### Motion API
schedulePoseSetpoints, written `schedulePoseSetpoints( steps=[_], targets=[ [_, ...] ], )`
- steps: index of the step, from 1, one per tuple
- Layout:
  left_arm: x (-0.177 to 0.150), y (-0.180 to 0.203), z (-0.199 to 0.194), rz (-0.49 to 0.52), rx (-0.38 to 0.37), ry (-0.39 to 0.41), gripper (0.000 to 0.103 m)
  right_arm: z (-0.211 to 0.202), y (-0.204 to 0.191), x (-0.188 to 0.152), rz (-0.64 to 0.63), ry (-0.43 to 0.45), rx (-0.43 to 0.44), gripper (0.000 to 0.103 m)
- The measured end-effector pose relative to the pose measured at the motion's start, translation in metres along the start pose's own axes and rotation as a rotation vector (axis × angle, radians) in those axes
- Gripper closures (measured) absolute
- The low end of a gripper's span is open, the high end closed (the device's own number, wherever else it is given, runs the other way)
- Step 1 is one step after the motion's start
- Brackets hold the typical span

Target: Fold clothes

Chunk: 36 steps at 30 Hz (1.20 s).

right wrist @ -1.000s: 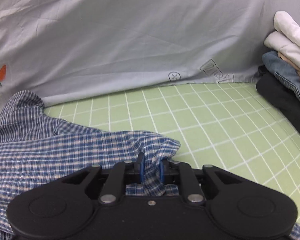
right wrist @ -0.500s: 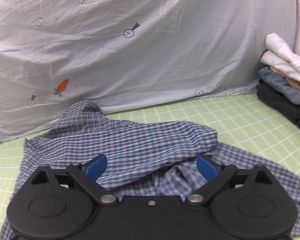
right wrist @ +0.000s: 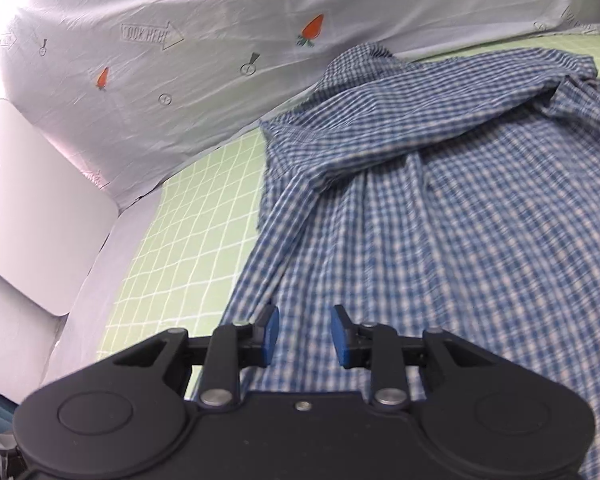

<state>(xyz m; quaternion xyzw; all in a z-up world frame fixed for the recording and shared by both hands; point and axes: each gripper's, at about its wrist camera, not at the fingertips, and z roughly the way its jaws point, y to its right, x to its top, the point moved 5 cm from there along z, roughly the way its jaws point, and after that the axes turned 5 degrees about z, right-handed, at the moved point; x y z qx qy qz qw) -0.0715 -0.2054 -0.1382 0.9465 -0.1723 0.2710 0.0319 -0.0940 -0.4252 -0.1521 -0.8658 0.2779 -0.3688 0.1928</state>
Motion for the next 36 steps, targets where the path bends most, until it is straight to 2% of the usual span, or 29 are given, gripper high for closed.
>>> schedulePoseSetpoints(
  steps=[8, 14, 16, 17, 18, 20, 22, 23, 24, 27, 34, 36],
  targets=[
    [-0.019, -0.021, 0.001, 0.068, -0.067, -0.027, 0.015, 0.021, -0.038, -0.048, 0.095, -0.118, 0.069, 0.074],
    [-0.022, -0.022, 0.003, 0.125, -0.107, -0.027, 0.015, 0.031, -0.044, -0.071, 0.132, -0.176, 0.024, 0.072],
    [-0.023, -0.02, 0.003, 0.144, -0.117, -0.025, 0.015, 0.027, -0.047, -0.073, 0.134, -0.164, 0.035, 0.06],
    [-0.024, -0.02, 0.003, 0.151, -0.121, -0.025, 0.015, 0.025, -0.05, -0.074, 0.127, -0.15, 0.038, 0.046],
    [-0.025, -0.019, 0.003, 0.157, -0.125, -0.026, 0.015, 0.022, -0.053, -0.074, 0.11, -0.136, 0.033, 0.037],
    [-0.026, -0.018, 0.004, 0.165, -0.133, -0.031, 0.015, 0.017, -0.059, -0.076, 0.074, -0.109, 0.021, 0.033],
    [-0.026, -0.017, 0.006, 0.173, -0.141, -0.034, 0.015, 0.015, -0.062, -0.077, 0.064, -0.095, 0.023, 0.043],
    [-0.026, -0.016, 0.005, 0.18, -0.144, -0.033, 0.015, 0.015, -0.063, -0.077, 0.064, -0.096, 0.03, 0.056],
    [-0.027, -0.015, 0.005, 0.188, -0.147, -0.033, 0.015, 0.014, -0.065, -0.078, 0.066, -0.098, 0.037, 0.064],
    [-0.028, -0.013, 0.005, 0.205, -0.153, -0.033, 0.015, 0.017, -0.07, -0.082, 0.054, -0.108, 0.047, 0.067],
    [-0.033, -0.017, 0.003, 0.218, -0.161, -0.038, 0.015, 0.019, -0.062, -0.092, 0.094, -0.141, -0.044, 0.065],
    [-0.034, -0.018, 0.004, 0.213, -0.166, -0.04, 0.015, 0.02, -0.058, -0.095, 0.119, -0.158, -0.046, 0.064]
  ],
)
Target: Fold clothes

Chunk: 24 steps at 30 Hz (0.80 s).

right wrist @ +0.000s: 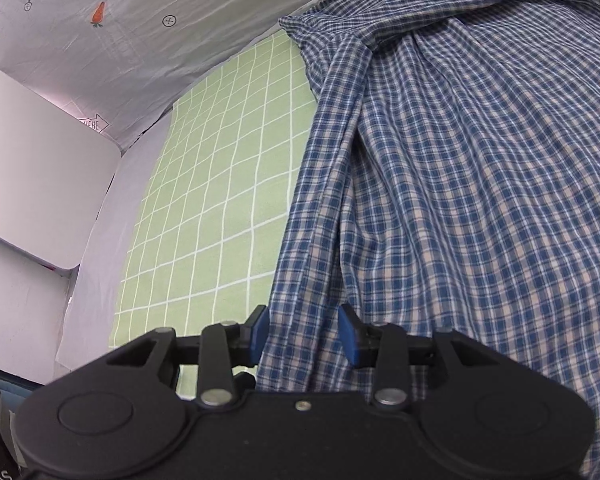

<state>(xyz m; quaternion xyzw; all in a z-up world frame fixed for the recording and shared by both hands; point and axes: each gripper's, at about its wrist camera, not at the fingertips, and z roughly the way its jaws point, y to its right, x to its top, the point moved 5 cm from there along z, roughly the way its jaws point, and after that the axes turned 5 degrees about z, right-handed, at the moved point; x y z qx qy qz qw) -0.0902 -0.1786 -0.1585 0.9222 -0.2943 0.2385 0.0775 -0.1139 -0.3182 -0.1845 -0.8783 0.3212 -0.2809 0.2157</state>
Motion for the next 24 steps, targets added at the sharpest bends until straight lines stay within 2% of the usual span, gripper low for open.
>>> schedulePoseSetpoints(
  steps=[1, 2, 3, 6, 10, 13, 17, 24],
  targets=[
    [0.0, 0.0, 0.0, -0.003, -0.001, 0.001, 0.015, 0.001, 0.001, -0.001, 0.007, -0.006, 0.01, 0.066],
    [0.0, 0.0, 0.0, -0.006, -0.002, 0.001, 0.015, 0.001, 0.0, -0.002, 0.006, -0.012, 0.022, 0.074],
    [0.0, 0.0, 0.0, -0.009, -0.003, 0.002, 0.015, 0.002, -0.002, -0.003, 0.003, -0.018, 0.035, 0.088],
    [0.003, -0.003, -0.006, -0.026, 0.008, 0.024, 0.015, -0.002, -0.003, -0.004, -0.002, -0.01, 0.055, 0.097],
    [0.011, -0.014, -0.014, -0.085, 0.022, 0.061, 0.015, -0.024, 0.001, 0.002, 0.021, 0.026, 0.097, 0.099],
    [0.017, -0.011, -0.014, -0.09, 0.022, 0.074, 0.015, -0.045, 0.007, 0.008, 0.039, 0.057, 0.123, 0.099],
    [0.021, 0.011, -0.014, -0.047, -0.022, 0.076, 0.015, -0.069, 0.028, 0.018, 0.093, 0.103, 0.117, 0.099],
    [0.025, 0.064, -0.008, 0.062, -0.091, 0.074, 0.015, -0.087, 0.076, 0.029, 0.162, 0.136, 0.044, 0.099]
  ],
)
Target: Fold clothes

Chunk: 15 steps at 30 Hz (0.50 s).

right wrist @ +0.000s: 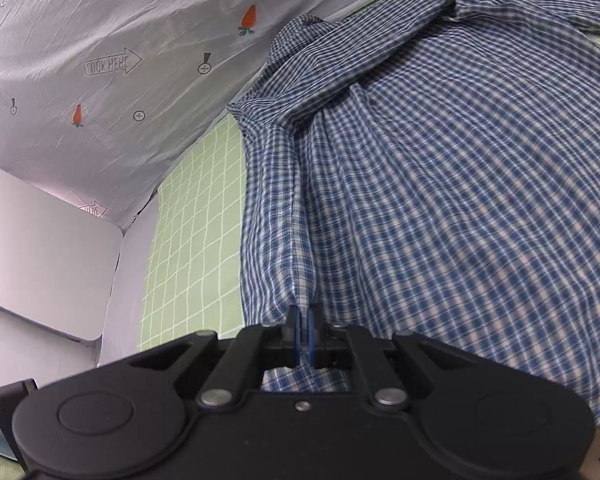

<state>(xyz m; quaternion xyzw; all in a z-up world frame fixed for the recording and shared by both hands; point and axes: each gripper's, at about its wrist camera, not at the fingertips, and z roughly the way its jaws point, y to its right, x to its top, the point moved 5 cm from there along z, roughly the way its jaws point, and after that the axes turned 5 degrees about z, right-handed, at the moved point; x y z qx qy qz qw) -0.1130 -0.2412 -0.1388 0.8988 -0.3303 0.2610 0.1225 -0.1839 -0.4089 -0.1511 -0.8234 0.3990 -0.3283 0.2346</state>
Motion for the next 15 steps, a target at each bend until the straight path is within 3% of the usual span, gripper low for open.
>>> schedulePoseSetpoints(
  steps=[6, 15],
  targets=[
    [-0.005, 0.037, 0.004, 0.084, 0.001, -0.021, 0.015, -0.001, 0.017, 0.014, -0.049, -0.002, -0.073, 0.099],
    [-0.025, 0.066, 0.02, 0.162, 0.116, -0.107, 0.013, 0.026, 0.034, 0.012, -0.201, -0.13, -0.218, 0.097]
  ],
)
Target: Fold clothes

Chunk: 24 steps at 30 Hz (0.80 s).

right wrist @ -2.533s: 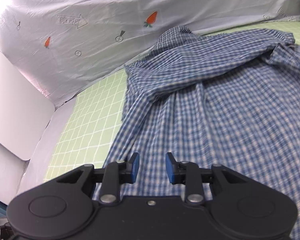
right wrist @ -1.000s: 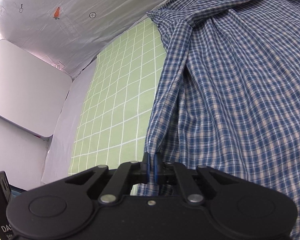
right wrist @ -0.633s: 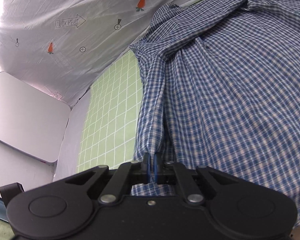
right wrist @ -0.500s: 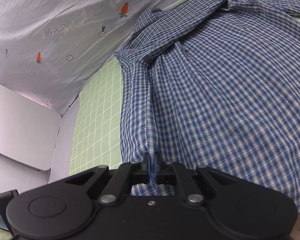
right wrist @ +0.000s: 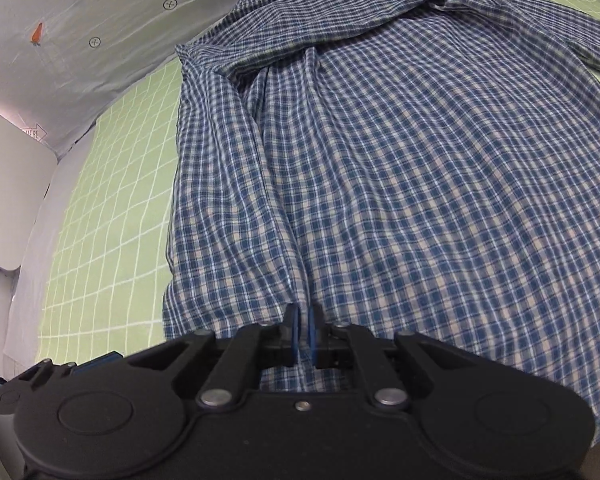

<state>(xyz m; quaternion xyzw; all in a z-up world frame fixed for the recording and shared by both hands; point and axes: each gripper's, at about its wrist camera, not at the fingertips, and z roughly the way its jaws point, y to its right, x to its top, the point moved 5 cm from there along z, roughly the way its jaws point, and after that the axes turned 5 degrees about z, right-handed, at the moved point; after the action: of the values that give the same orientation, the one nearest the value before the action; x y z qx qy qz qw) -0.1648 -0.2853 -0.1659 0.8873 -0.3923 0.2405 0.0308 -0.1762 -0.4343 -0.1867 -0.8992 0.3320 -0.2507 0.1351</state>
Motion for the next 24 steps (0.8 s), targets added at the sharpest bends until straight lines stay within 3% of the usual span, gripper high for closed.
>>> schedulePoseSetpoints(
  steps=[4, 6, 10, 11, 12, 14, 15, 19, 24],
  targets=[
    [0.004, -0.004, -0.001, -0.041, 0.023, -0.025, 0.013, -0.001, 0.002, 0.006, -0.032, -0.033, 0.002, 0.087],
    [0.013, -0.009, -0.004, -0.074, 0.047, -0.017, 0.013, -0.004, 0.004, 0.013, -0.026, -0.037, 0.012, 0.067],
    [0.037, -0.027, -0.007, -0.172, 0.085, 0.008, 0.013, -0.016, 0.011, 0.045, -0.04, 0.017, -0.005, 0.037],
    [0.046, -0.034, -0.007, -0.211, 0.087, 0.018, 0.013, -0.019, 0.014, 0.056, -0.041, 0.044, -0.012, 0.023],
    [0.053, -0.041, -0.006, -0.247, 0.087, 0.027, 0.013, -0.023, 0.018, 0.066, -0.041, 0.072, -0.019, 0.015],
    [0.069, -0.053, -0.004, -0.297, 0.093, 0.043, 0.014, -0.031, 0.025, 0.087, -0.04, 0.13, -0.029, 0.011],
    [0.078, -0.059, -0.001, -0.32, 0.101, 0.052, 0.013, -0.034, 0.03, 0.099, -0.037, 0.162, -0.033, 0.002],
    [0.115, -0.08, 0.012, -0.368, 0.112, 0.086, 0.013, -0.044, 0.054, 0.144, -0.016, 0.282, -0.063, 0.0],
    [0.17, -0.106, 0.035, -0.403, 0.115, 0.127, 0.013, -0.038, 0.096, 0.207, 0.056, 0.363, -0.14, 0.0]
  ],
)
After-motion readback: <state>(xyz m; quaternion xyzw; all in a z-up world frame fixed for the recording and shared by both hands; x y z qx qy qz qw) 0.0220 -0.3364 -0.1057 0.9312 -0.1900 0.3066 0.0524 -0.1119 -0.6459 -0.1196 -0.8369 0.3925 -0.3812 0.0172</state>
